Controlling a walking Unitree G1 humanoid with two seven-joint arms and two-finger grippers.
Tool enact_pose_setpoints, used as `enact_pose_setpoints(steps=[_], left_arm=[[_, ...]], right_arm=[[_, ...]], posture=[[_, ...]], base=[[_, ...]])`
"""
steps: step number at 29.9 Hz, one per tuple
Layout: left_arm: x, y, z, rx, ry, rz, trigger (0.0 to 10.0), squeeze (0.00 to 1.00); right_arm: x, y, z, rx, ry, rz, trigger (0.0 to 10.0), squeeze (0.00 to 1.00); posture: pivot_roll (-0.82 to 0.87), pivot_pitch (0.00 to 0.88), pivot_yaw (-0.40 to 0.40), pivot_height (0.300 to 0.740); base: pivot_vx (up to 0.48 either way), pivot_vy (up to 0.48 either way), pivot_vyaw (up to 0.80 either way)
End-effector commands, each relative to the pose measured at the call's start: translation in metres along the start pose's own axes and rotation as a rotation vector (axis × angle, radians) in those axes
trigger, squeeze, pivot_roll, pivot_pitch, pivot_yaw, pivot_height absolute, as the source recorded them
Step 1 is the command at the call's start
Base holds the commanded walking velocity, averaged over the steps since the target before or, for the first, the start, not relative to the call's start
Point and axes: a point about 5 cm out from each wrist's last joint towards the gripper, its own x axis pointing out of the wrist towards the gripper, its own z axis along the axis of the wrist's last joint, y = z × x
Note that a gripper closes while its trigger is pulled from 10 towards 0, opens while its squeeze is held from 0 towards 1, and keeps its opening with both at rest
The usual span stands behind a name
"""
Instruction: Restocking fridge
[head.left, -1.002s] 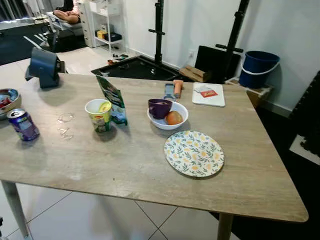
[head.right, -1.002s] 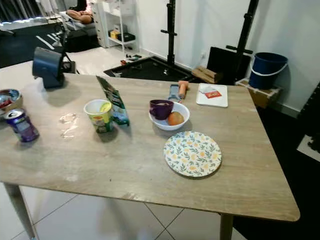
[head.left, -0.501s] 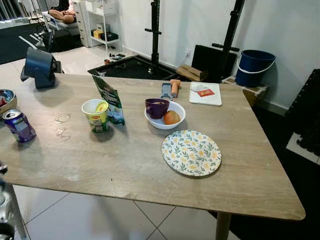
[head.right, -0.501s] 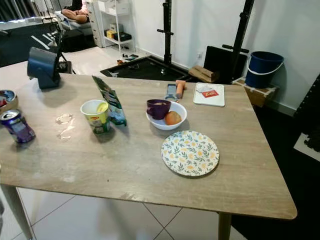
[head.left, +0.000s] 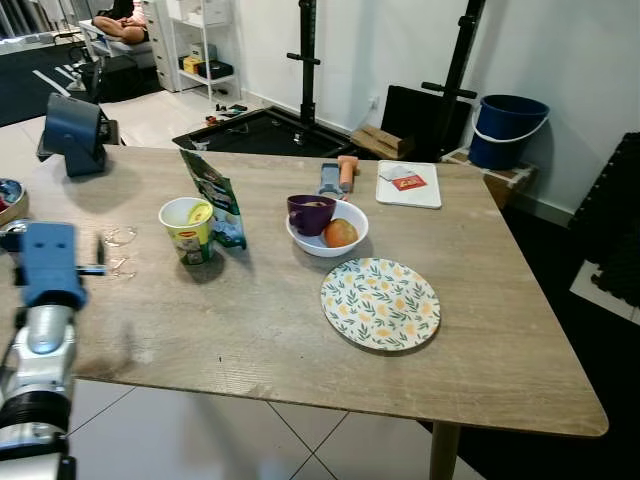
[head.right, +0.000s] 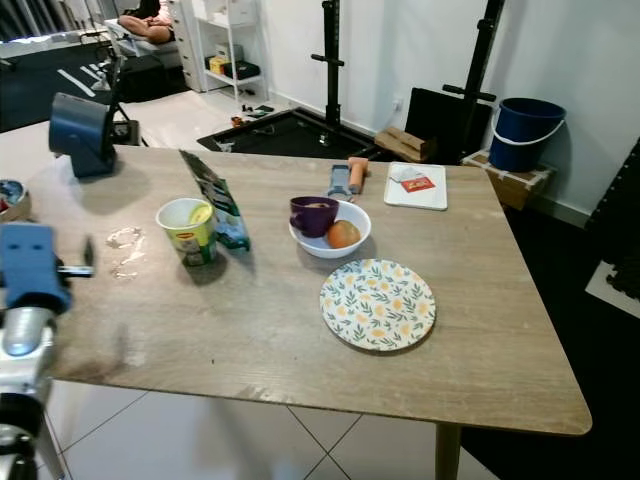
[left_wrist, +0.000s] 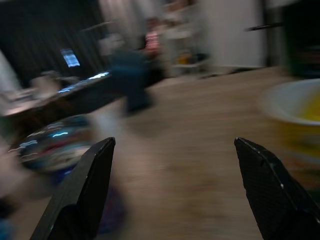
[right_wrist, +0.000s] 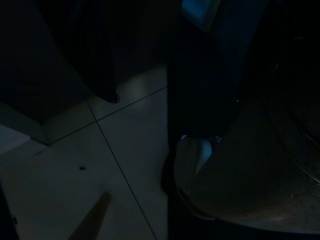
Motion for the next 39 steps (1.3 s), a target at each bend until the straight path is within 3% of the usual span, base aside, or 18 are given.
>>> enact_pose_setpoints(steps=[1,8,12,16,33,39], left_arm=[[0.008,-0.015,0.011,-0.028,-0.048,-0.078,10.0,0.0],[0.014,-0.054,0.027,-0.091,-0.118,-0.258,10.0,0.0],[0.017,-0.066,0.032,-0.116,-0.136,-0.294,10.0,0.0],[0.026,-0.086,0.043,-0.14,-0.157,-0.363,10.0,0.0],[0.043,-0.1,0.058,-0.185,-0.163,-0.385,10.0,0.0],[0.047,-0.111,0.053,-0.274,-0.09,-0.415,10.0,0.0]], right_arm=[[0.002,0.009,-0.002,0.017,0.007,0.028,10.0,0.0],[0.002,0.009,-0.002,0.02,0.011,0.013,10.0,0.0],[0.002,0.009,-0.003,0.024,0.014,0.009,10.0,0.0],[0.002,0.011,-0.005,0.014,0.024,0.005,10.0,0.0],[-0.001,0.015,-0.025,0.032,0.052,0.0,10.0,0.0],[-0.003,0.017,-0.034,0.019,0.073,0.002,10.0,0.0]], posture=[[-0.02,0.054,0.022,0.74],[-0.02,0.055,0.023,0.74],[-0.03,0.056,0.024,0.74],[-0.04,0.066,0.029,0.74],[-0.08,0.136,0.04,0.74],[-0.09,0.154,0.046,0.74]], base=[[0.0,0.0,0.0],[0.0,0.0,0.0],[0.0,0.0,0.0],[0.0,0.0,-0.57],[0.0,0.0,-0.13],[0.0,0.0,0.0]])
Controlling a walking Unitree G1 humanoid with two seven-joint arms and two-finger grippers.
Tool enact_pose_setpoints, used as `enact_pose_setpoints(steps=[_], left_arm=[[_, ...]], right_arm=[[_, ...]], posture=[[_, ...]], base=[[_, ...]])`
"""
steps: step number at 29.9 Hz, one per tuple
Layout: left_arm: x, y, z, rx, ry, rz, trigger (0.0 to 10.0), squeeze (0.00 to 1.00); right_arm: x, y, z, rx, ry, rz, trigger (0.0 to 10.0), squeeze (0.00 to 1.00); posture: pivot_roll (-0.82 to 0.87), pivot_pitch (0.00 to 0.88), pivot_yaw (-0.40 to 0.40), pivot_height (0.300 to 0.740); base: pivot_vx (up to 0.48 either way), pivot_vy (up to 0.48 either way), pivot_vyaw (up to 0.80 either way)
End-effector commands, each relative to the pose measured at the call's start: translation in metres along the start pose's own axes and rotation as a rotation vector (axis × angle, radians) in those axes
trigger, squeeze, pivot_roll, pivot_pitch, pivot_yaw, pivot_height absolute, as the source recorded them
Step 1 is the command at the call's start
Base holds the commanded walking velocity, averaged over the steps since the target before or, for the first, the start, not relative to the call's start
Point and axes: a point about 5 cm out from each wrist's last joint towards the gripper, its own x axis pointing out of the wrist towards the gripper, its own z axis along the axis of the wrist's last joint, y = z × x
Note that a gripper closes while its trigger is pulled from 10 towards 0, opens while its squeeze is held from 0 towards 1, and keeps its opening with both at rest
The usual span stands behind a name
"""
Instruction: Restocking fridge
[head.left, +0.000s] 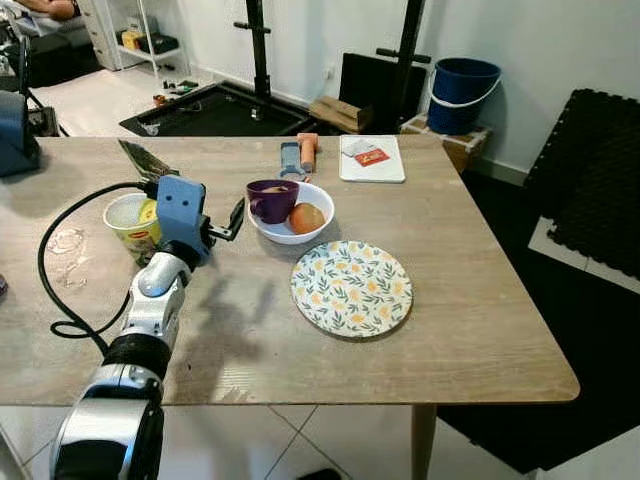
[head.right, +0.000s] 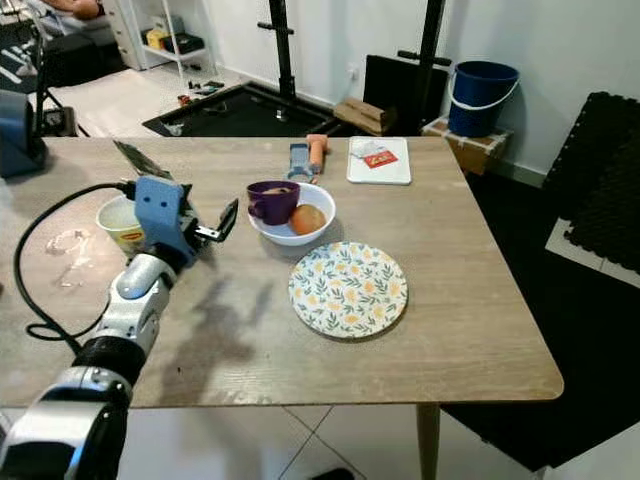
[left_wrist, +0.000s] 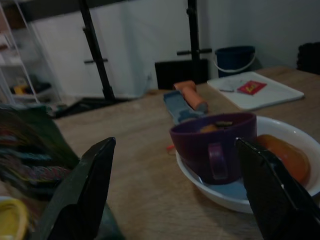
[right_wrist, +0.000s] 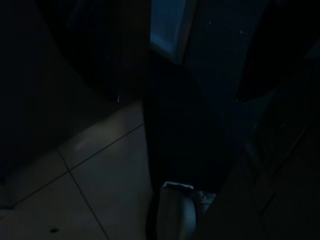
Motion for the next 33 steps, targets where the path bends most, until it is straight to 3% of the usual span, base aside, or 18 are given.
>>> enact_pose_setpoints(steps=[1,11,16,33], left_arm=[[0.0,-0.008,-0.008,-0.059,0.027,-0.015,10.0,0.0],[0.011,-0.026,-0.011,-0.154,0.057,-0.078,10.0,0.0],[0.016,-0.033,-0.011,-0.144,0.069,-0.098,10.0,0.0],[0.017,-0.017,-0.008,-0.128,0.106,-0.05,10.0,0.0]], right_arm=[[0.0,0.004,-0.007,0.0,0.012,0.007,10.0,0.0],[-0.002,0.001,-0.009,0.0,0.007,0.001,10.0,0.0],[-0.002,0.0,-0.01,0.002,0.005,0.002,10.0,0.0],[-0.003,0.006,-0.018,0.0,0.014,0.006,10.0,0.0]], posture=[[-0.09,0.155,0.046,0.74],[-0.11,0.176,0.056,0.74],[-0.11,0.184,0.06,0.74],[-0.13,0.216,0.065,0.74]], base=[[0.0,0.0,0.0],[0.0,0.0,0.0],[0.0,0.0,0.0],[0.0,0.0,0.0]])
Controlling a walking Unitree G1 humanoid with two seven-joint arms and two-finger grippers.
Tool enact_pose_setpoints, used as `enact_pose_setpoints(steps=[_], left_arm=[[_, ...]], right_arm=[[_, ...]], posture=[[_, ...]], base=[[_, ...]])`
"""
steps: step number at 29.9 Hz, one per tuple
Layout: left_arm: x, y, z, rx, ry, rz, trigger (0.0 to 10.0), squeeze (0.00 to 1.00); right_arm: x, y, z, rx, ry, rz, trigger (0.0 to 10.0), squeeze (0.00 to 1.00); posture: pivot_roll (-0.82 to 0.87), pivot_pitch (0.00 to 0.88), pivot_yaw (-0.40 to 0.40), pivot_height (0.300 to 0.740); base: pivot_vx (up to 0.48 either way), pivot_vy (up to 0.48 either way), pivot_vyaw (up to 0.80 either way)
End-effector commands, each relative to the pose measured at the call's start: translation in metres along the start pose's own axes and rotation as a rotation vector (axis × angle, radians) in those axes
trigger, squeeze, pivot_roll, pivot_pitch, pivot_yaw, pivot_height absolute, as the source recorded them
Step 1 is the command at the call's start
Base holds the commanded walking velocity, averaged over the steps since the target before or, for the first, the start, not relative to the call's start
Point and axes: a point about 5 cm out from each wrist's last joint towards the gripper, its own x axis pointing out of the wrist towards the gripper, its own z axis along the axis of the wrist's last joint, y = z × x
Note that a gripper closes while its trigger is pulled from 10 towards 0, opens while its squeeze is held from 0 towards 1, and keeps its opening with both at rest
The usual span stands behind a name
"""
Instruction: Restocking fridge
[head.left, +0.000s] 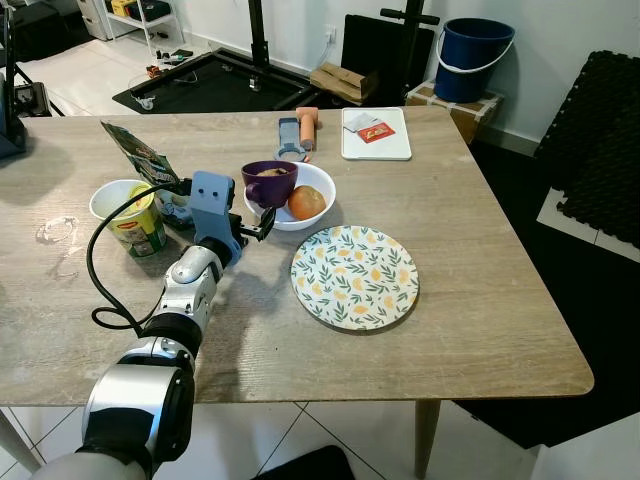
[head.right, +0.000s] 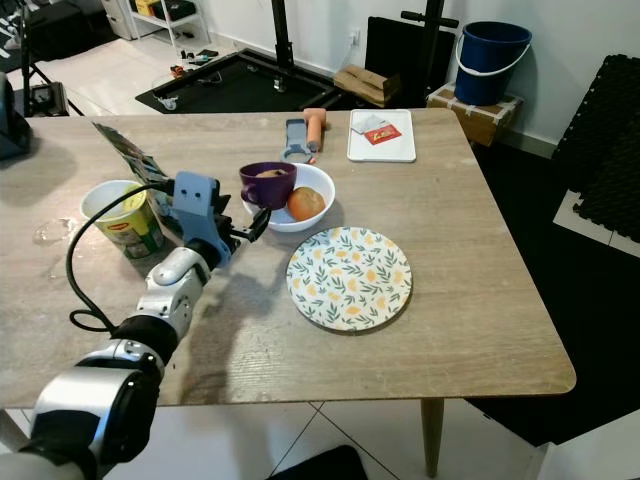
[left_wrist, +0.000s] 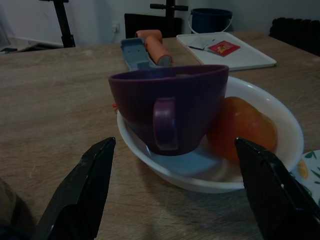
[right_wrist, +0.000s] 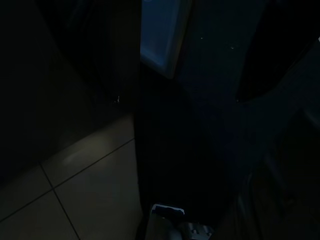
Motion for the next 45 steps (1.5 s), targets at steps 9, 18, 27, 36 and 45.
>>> enact_pose_setpoints(steps=[9,18,27,36,45], left_arm=[[0.003,0.008,0.009,-0.007,0.002,-0.004,10.0,0.0],[0.0,0.013,0.007,-0.008,0.016,0.015,10.0,0.0],[0.0,0.017,0.008,-0.007,0.028,0.028,10.0,0.0],[0.003,0.02,0.016,0.002,0.024,0.034,10.0,0.0],[0.006,0.02,0.021,-0.002,0.014,0.035,10.0,0.0]], right_arm=[[-0.001,0.004,-0.011,-0.001,0.028,0.006,10.0,0.0],[-0.002,0.003,-0.014,-0.009,0.038,0.0,10.0,0.0],[-0.003,0.001,-0.015,-0.013,0.048,-0.006,10.0,0.0],[-0.001,0.0,-0.01,-0.017,0.049,-0.012,10.0,0.0],[0.0,0.001,-0.006,-0.016,0.046,-0.013,10.0,0.0]], posture=[[-0.13,0.223,0.064,0.74],[-0.13,0.224,0.061,0.74],[-0.13,0.224,0.061,0.74],[-0.13,0.228,0.063,0.74],[-0.13,0.23,0.066,0.74]], base=[[0.0,0.0,0.0],[0.0,0.0,0.0],[0.0,0.0,0.0],[0.0,0.0,0.0],[0.0,0.0,0.0]])
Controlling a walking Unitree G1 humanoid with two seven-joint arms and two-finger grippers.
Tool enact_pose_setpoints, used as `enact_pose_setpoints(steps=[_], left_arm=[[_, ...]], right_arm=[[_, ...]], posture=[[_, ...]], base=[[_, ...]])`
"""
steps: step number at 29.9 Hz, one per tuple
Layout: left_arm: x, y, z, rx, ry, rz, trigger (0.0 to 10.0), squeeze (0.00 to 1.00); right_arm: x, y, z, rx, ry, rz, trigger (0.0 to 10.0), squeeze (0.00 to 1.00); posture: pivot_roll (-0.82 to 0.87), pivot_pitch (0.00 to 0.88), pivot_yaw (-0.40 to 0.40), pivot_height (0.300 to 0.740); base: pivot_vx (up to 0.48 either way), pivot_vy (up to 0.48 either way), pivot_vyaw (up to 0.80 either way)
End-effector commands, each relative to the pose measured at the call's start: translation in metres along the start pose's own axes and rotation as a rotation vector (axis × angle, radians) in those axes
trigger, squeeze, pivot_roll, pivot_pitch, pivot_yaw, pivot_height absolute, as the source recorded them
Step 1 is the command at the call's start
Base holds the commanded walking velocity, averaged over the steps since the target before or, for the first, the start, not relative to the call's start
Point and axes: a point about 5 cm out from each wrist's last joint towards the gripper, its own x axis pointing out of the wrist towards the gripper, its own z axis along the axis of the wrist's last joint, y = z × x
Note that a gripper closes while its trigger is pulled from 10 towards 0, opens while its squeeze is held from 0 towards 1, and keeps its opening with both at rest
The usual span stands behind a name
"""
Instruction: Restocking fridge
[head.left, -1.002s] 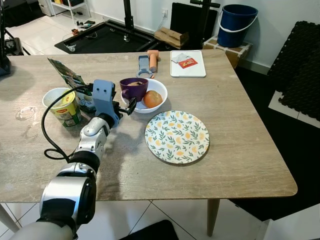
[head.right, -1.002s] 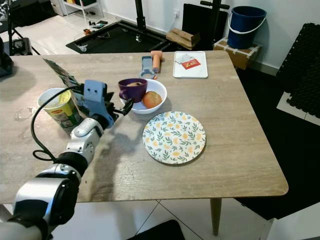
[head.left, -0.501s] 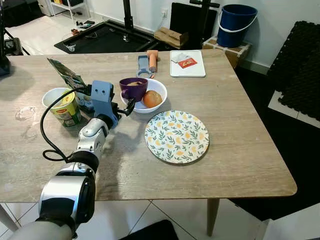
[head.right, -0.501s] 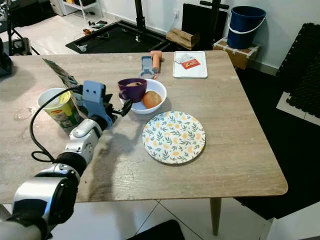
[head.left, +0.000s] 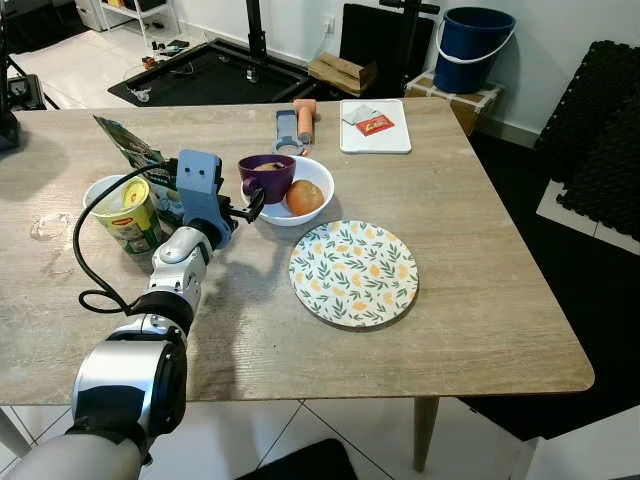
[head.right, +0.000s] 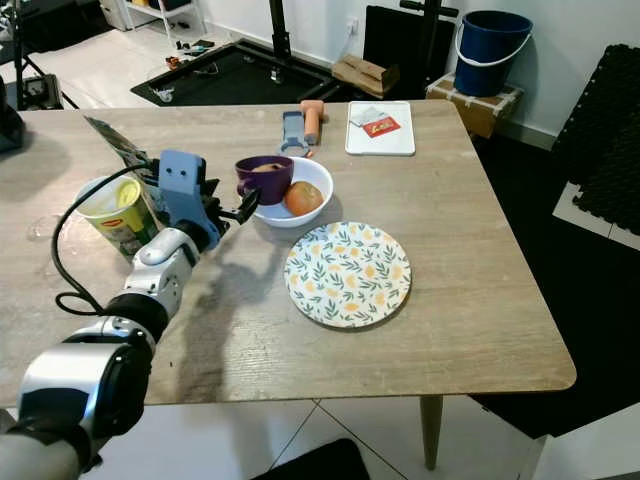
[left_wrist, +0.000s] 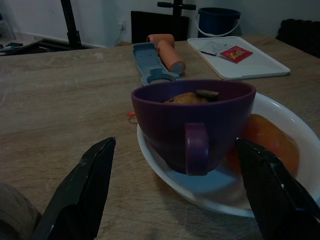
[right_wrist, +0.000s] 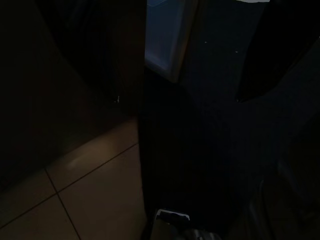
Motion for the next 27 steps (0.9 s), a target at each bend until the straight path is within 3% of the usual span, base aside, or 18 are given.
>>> enact_pose_setpoints(steps=[1,8,10,11,12,13,27], left_arm=[[-0.0013,0.0061,0.0012,0.008,0.017,0.013,10.0,0.0],[0.0011,0.0055,0.0049,0.008,0.013,0.01,10.0,0.0],[0.0013,0.0052,0.005,0.008,0.014,0.008,9.5,0.0],[0.0015,0.0049,0.005,0.008,0.015,0.007,6.2,0.0],[0.0015,0.0049,0.005,0.008,0.015,0.007,6.2,0.0],[0.0022,0.004,0.0053,0.005,0.015,0.002,0.0,0.0],[0.0037,-0.0005,0.0035,-0.007,0.022,-0.012,0.0,0.0]], right_arm=[[-0.0005,0.004,-0.0088,0.004,0.032,0.006,10.0,0.0],[-0.0003,0.0027,-0.0069,0.005,0.033,0.004,10.0,0.0],[-0.0004,0.0024,-0.0071,0.006,0.033,0.003,10.0,0.0],[-0.0006,0.002,-0.0073,0.007,0.033,0.003,10.0,0.0],[-0.0006,0.002,-0.0073,0.007,0.033,0.003,10.0,0.0],[-0.0008,0.0014,-0.0081,0.008,0.035,0.002,10.0,0.0],[-0.003,-0.004,-0.0124,0.005,0.047,-0.009,10.0,0.0]], posture=[[-0.13,0.23,0.066,0.74],[-0.13,0.232,0.069,0.74],[-0.14,0.232,0.07,0.74],[-0.14,0.233,0.069,0.74],[-0.14,0.233,0.069,0.74],[-0.14,0.234,0.068,0.74],[-0.14,0.234,0.065,0.74]], base=[[0.0,0.0,0.0],[0.0,0.0,0.0],[0.0,0.0,0.0],[0.0,0.0,0.0],[0.0,0.0,0.0],[0.0,0.0,0.0],[0.0,0.0,0.0]])
